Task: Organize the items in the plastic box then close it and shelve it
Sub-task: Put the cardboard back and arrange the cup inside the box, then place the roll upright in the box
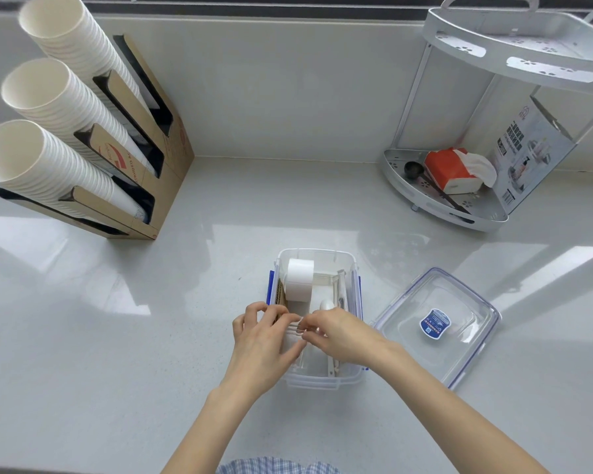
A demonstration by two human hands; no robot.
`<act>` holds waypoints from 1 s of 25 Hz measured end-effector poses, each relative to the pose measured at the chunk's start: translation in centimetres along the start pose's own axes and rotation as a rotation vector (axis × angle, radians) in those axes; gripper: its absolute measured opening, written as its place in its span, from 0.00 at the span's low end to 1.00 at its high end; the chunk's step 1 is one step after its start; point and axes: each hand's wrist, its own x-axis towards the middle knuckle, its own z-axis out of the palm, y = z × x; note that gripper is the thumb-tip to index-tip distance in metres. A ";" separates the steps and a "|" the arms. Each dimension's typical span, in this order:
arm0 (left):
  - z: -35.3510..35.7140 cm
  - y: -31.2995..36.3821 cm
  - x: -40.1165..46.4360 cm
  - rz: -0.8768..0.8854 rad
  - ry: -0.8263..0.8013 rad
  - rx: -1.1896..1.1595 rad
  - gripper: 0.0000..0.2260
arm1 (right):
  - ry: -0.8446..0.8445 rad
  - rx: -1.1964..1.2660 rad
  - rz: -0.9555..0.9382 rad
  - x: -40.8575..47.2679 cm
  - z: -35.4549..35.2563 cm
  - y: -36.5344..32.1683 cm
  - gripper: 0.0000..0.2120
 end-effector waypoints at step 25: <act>-0.9 -1.3 8.0 0.059 -0.068 0.014 0.27 | 0.294 0.561 0.331 4.5 -0.5 0.8 0.14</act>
